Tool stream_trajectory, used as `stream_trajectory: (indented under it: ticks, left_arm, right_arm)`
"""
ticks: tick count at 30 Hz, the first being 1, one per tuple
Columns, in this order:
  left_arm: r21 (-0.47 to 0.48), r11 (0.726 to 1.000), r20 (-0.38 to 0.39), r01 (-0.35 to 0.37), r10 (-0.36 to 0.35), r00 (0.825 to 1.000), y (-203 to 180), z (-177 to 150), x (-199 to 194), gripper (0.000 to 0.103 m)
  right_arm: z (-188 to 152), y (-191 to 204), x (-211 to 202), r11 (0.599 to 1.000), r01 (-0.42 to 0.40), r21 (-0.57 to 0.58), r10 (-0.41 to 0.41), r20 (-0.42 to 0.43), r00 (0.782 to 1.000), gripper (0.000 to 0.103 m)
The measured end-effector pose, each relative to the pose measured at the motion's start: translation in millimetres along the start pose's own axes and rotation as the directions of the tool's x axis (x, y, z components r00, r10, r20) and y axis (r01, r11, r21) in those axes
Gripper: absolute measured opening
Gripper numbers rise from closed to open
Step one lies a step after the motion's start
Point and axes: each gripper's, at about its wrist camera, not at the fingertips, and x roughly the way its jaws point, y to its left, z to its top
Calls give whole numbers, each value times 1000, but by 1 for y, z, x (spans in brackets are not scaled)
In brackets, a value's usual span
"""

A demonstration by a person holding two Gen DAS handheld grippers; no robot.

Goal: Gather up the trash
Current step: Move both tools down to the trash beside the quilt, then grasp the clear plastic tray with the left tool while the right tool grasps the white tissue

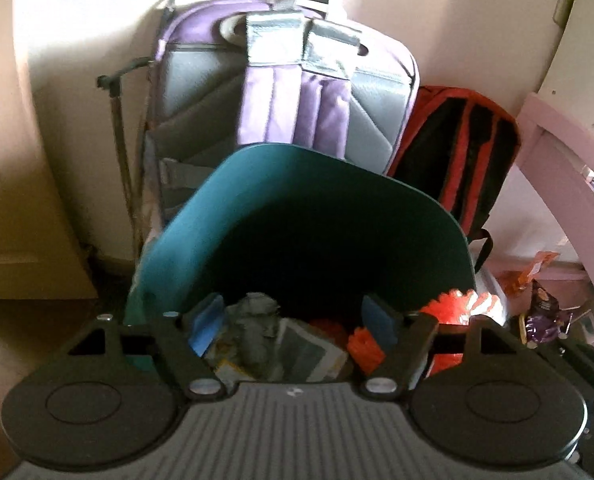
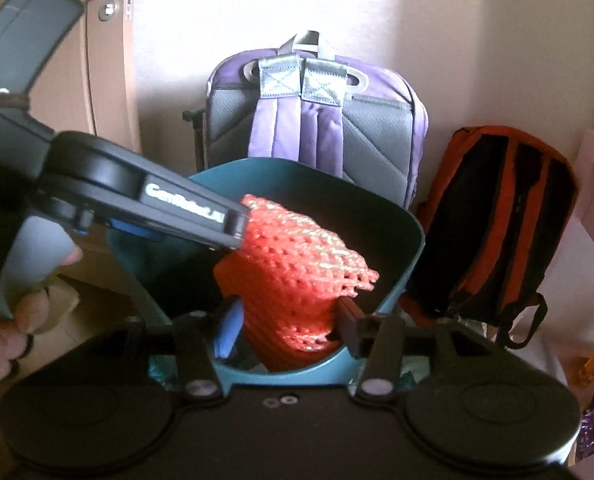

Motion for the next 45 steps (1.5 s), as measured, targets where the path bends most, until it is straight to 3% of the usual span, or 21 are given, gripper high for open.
stream_trajectory:
  ticks: [4, 9, 14, 20, 25, 28, 34, 42, 45]
  left_arm:
    - [-16, 1000, 11, -13, 14, 1000, 9, -4, -18, 76]
    - [-19, 1000, 44, -21, 21, 999, 21, -11, -47, 81]
    - [-15, 1000, 68, -2, 3, 998, 41, -31, -80, 82]
    - [-3, 1000, 70, 6, -6, 997, 77, -73, -107, 85]
    - [-3, 1000, 62, 10, -10, 998, 111, -108, -113, 89]
    - [-3, 1000, 49, 11, -11, 999, 135, -127, -104, 103]
    - [-48, 999, -36, -2, 0, 999, 200, -172, -57, 103]
    - [43, 992, -129, -120, 125, 984, 283, -232, 14, 103]
    - [74, 989, -162, -131, 142, 977, 307, -256, 40, 103]
  right_arm:
    - [1, 6, -9, 1000, -5, -6, 5, 6, 1000, 59]
    - [6, 14, -21, 1000, 20, -15, -20, 19, 1000, 60]
    - [2, 26, -42, 1000, -12, -20, 13, 45, 999, 60]
    - [-21, 55, -60, 993, -92, -70, 94, 36, 995, 61]
    - [-42, 79, -61, 976, -209, -54, 210, 16, 977, 62]
    - [-58, 97, -55, 961, -271, -48, 272, 5, 962, 63]
    - [-105, 135, -9, 929, -366, -51, 359, -105, 927, 64]
    - [-162, 180, 75, 910, -414, -1, 395, -299, 868, 64]
    - [-182, 195, 109, 905, -424, 33, 405, -373, 835, 64]
